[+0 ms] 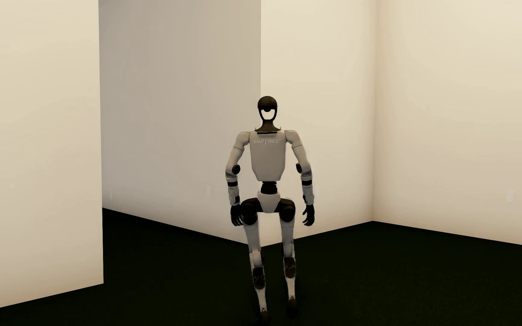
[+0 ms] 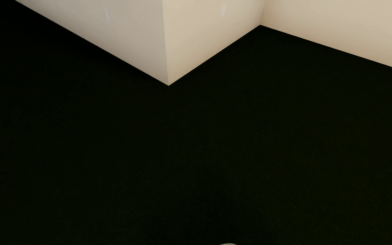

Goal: Avoid the corner

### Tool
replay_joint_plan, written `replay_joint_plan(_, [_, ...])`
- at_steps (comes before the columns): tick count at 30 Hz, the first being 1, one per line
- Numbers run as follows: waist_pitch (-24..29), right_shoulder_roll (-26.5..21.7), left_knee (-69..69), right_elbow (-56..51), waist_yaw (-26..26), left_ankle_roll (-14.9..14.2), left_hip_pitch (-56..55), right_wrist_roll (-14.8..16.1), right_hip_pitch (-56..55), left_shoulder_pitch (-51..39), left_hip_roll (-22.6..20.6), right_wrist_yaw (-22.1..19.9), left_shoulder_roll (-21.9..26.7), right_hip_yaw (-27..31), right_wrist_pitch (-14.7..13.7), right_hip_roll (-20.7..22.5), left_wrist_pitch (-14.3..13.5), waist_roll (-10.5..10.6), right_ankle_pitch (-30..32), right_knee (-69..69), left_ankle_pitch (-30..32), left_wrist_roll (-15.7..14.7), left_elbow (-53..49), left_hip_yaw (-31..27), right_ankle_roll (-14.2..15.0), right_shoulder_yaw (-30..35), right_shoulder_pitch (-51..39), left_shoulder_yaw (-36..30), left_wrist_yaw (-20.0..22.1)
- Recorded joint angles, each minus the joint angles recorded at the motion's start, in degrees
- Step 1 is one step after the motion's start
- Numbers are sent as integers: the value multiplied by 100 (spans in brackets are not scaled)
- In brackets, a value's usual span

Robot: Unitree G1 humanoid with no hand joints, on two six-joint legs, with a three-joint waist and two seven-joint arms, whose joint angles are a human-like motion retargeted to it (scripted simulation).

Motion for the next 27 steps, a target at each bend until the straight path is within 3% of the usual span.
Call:
replay_joint_plan(2, [-145, -72, -275, -26, -338, 0, 585, 0, -431, -283, 117, 0, 19, 0, 0, 6, 0, 201, 448, -2073, -746, 0, -276, 0, 0, -172, 215, 399, 0])
replay_joint_plan(3, [-218, -84, -298, 9, -477, 0, 869, 0, -653, -327, 197, 0, 64, 0, 0, -67, 0, 270, 591, -2368, -980, 0, -474, 0, 0, -251, 293, 613, 0])
replay_joint_plan(5, [-261, -172, 208, 121, -870, 0, 1275, 0, -869, -384, 290, 0, 66, 0, 0, -165, 0, 517, 933, -1682, -1061, 0, -605, 0, 0, -209, 462, 690, 0])
replay_joint_plan(6, [-294, -117, 1015, 209, -964, 0, 1137, 0, -1038, -390, 434, 0, 35, 0, 0, -18, 0, 711, 1125, -1021, -312, 0, -778, 0, 0, -465, 519, 1109, 0])
replay_joint_plan(7, [-235, -140, 2219, 461, -978, 0, 832, 0, -804, -340, 520, 0, -131, 0, 0, 39, 0, 885, 932, -629, 974, 0, -482, 0, 0, -251, 428, 773, 0])
replay_joint_plan(8, [-189, -86, 3388, 611, -756, 0, 311, 0, -586, -351, 554, 0, -175, 0, 0, 51, 0, 896, 645, -436, 1853, 0, -417, 0, 0, -216, 344, 639, 0])
replay_joint_plan(9, [-140, -9, 4109, 670, -496, 0, -278, 0, -224, -377, 667, 0, -225, 0, 0, 45, 0, 910, 452, -492, 2181, 0, -358, 0, 0, -183, 273, 392, 0])
replay_joint_plan(11, [-84, 105, 4113, 474, 29, 0, -1513, 0, 808, -295, 646, 0, -429, 0, 0, -188, 0, 720, 263, -1022, 2183, 0, 33, 0, 0, -108, 221, 288, 0])
replay_joint_plan(14, [-137, 21, 2021, -413, 1065, 0, -2976, 0, 2312, 201, 681, 0, -359, 0, 0, -415, 0, 370, -328, -1859, 2511, 0, 18, 0, 0, 13, 293, 90, 0])
replay_joint_plan(15, [-151, -68, 1238, -691, 1388, 0, -3354, 0, 2731, 342, 765, 0, -293, 0, 0, -410, 0, 372, -489, -2008, 2123, 0, 16, 0, 0, -49, 256, 131, 0])
replay_joint_plan(17, [-217, -299, 156, -910, 2102, 0, -3839, 0, 3321, 636, 1102, 0, -210, 0, 0, -400, 0, 356, -702, -2086, 269, 0, 227, 0, 0, 54, 24, 131, 0])
replay_joint_plan(18, [-181, -335, 33, -879, 2432, 0, -3904, 0, 3603, 805, 1339, 0, -117, 0, 0, -462, 0, 286, -595, -2048, -269, 0, 317, 0, 0, 80, -113, 83, 0])
replay_joint_plan(19, [-231, -342, 220, -788, 2623, 0, -4135, 0, 3838, 978, 1440, 0, -101, 0, 0, -580, 0, 179, -259, -2006, 769, 0, 516, 0, 0, 49, -192, 111, 0])
replay_joint_plan(20, [-292, -301, 817, -732, 2583, 0, -4510, 0, 3918, 1064, 1313, 0, -84, 0, 0, -736, 0, 16, 390, -1803, 2275, 0, 671, 0, 0, -120, -190, -64, 0])
replay_joint_plan(21, [-346, -203, 1319, -572, 2455, 0, -4645, 0, 3704, 1026, 951, 0, -91, 0, 0, -934, 0, -276, 1359, -1270, 2682, 0, 894, 0, 0, -207, -158, -300, 0])
replay_joint_plan(22, [-311, -151, 1616, -338, 2250, 0, -4413, 0, 3406, 926, 716, 0, -89, 0, 0, -827, 0, -283, 2143, -444, 2417, 0, 1009, 0, 0, -207, -102, -489, 0])
replay_joint_plan(23, [-317, -139, 1789, -205, 2067, 0, -4184, 0, 2746, 859, 427, 0, -81, 0, 0, -757, 0, -317, 2255, 618, 2196, 0, 911, 0, 0, -57, -119, -384, 0])
replay_joint_plan(24, [-166, -125, 1657, -145, 1794, 0, -3584, 0, 2329, 775, 104, 0, -158, 0, 0, -777, 0, -350, 1687, 1561, 2018, 0, 877, 0, 0, 65, -159, -88, 0])
replay_joint_plan(25, [-88, -99, 1466, -93, 1551, 0, -2997, 0, 1695, 578, -101, 0, -164, 0, 0, -517, 0, -263, 907, 2233, 1766, 0, 720, 0, 0, 109, -118, -54, 0])
replay_joint_plan(27, [-109, -31, 839, -99, 933, 0, -1789, 0, 363, 223, -325, 0, -96, 0, 0, -228, 0, -95, -121, 2398, 926, 0, 9, 0, 0, 257, 18, 110, 0])
